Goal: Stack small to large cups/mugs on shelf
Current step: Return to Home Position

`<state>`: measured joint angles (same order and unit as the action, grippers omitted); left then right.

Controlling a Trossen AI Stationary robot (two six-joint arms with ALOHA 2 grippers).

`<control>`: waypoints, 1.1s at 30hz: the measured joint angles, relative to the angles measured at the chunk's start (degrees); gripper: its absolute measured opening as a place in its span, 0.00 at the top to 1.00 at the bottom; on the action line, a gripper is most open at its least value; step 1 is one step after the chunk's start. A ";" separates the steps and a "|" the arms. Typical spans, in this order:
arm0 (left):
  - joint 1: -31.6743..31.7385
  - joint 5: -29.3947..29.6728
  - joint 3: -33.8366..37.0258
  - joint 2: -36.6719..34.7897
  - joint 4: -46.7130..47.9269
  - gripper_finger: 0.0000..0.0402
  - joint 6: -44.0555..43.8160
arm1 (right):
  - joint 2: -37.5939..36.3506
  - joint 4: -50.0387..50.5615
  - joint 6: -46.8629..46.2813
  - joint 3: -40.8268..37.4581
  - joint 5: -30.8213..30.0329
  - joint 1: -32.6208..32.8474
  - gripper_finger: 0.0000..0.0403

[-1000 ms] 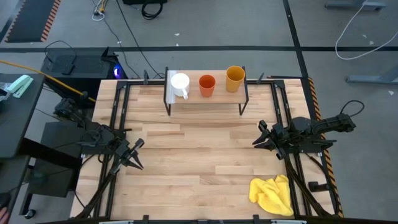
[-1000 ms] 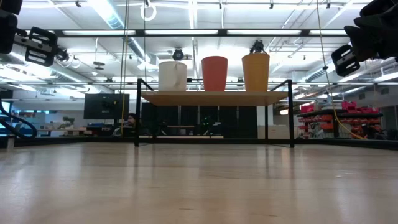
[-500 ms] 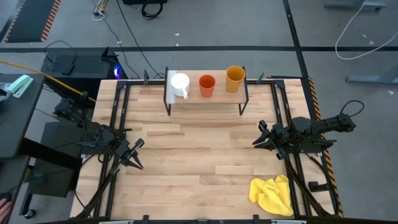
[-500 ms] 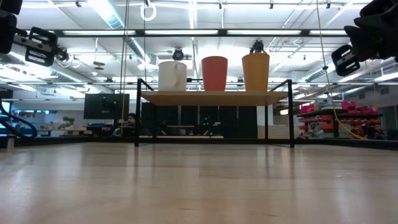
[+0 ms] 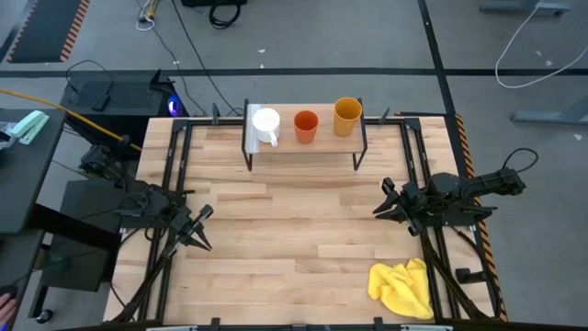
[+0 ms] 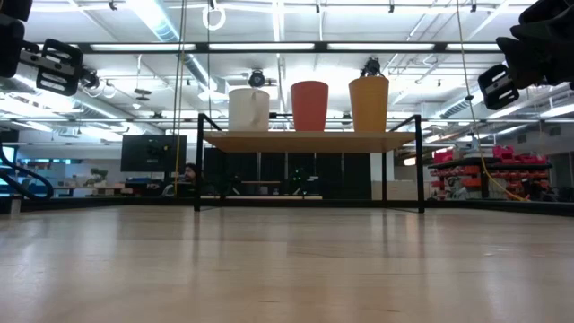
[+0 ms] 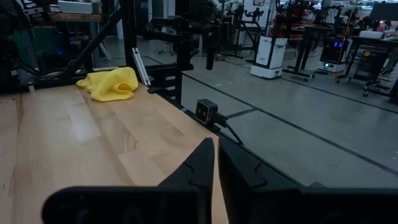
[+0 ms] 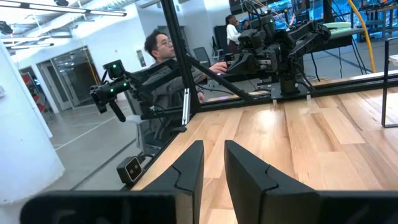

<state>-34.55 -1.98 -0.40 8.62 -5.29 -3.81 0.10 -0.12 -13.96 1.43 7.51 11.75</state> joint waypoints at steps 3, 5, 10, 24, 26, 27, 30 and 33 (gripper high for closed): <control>0.00 0.00 0.00 0.00 0.01 0.94 -0.02 | 0.00 0.00 -0.01 0.00 0.01 0.01 0.82; -0.01 0.00 0.00 0.00 0.01 0.94 0.00 | 0.00 0.00 0.00 0.00 0.00 0.02 0.82; -0.01 -0.01 0.00 0.00 0.01 0.92 -0.01 | 0.00 0.00 -0.01 0.00 0.00 0.02 0.82; -0.01 -0.01 0.00 0.00 0.00 0.94 0.00 | 0.01 0.00 -0.02 0.00 0.01 0.01 0.82; -0.01 -0.02 0.00 0.00 0.01 0.94 -0.01 | 0.00 0.00 -0.02 0.00 0.02 0.01 0.82; -0.01 -0.02 0.00 0.00 0.01 0.94 -0.02 | 0.00 0.00 0.00 0.00 0.00 0.01 0.82; 0.01 -0.02 0.00 0.00 0.01 0.93 0.00 | 0.01 0.01 -0.02 0.00 0.01 0.02 0.82; 0.00 -0.01 0.00 0.00 0.01 0.92 0.02 | 0.00 0.00 0.00 0.00 0.02 0.02 0.82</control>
<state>-34.55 -1.98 -0.40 8.62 -5.28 -3.79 0.10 -0.12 -13.96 1.43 7.53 11.77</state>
